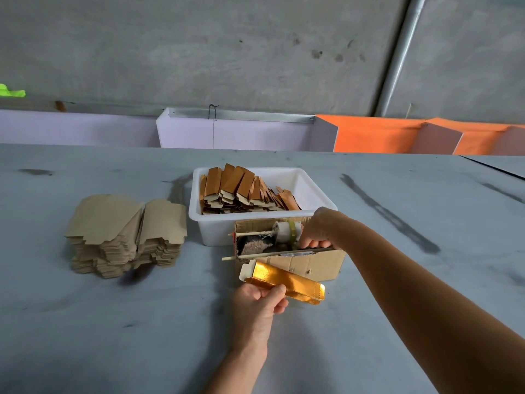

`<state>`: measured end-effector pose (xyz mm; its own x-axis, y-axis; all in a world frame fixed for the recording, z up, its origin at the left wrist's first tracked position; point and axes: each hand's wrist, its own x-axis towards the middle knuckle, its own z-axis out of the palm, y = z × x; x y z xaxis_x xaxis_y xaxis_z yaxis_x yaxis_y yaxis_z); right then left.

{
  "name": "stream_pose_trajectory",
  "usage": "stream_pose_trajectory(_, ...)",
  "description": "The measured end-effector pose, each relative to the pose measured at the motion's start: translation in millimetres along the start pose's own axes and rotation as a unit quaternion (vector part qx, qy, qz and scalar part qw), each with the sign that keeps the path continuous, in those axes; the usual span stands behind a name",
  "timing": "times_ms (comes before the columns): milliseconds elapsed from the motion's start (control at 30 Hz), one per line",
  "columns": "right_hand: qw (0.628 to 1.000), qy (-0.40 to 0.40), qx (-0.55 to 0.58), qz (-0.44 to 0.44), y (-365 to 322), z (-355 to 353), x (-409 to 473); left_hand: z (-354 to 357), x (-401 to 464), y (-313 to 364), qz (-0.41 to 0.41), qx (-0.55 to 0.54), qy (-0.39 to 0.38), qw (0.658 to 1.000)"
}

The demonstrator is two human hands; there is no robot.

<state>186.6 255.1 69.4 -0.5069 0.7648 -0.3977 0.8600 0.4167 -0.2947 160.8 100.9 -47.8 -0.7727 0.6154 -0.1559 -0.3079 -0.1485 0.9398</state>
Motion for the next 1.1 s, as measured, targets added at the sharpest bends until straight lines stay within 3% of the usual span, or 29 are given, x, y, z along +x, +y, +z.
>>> stream_pose_trajectory(400, 0.999, 0.001, -0.027, 0.018, -6.1, 11.7, 10.8, -0.9, -1.7, 1.3, 0.002, 0.015, -0.003, 1.0)
stream_pose_trajectory(567, 0.998, 0.049, -0.001, 0.028, -3.2, 16.6, 14.4, -0.4, -2.0, 2.6, 0.0, 0.009, -0.005, 1.0)
stream_pose_trajectory(700, 0.996, 0.009, 0.074, 0.054, -5.0, 15.8, 13.8, 0.0, -2.9, 3.1, 0.002, 0.012, -0.007, 1.0)
stream_pose_trajectory(800, 0.993, 0.024, 0.107, 0.034, -5.0, 18.8, 16.0, 0.1, -3.3, 3.5, 0.004, 0.012, -0.005, 1.0)
stream_pose_trajectory(1033, 0.993, 0.076, 0.093, 0.018, 1.3, 8.7, 13.7, 0.2, -2.2, 2.0, 0.004, 0.017, -0.007, 1.0)
stream_pose_trajectory(1100, 0.996, 0.058, 0.065, 0.019, 2.1, 7.5, 12.1, 0.4, -2.1, 1.8, 0.004, 0.019, -0.005, 1.0)
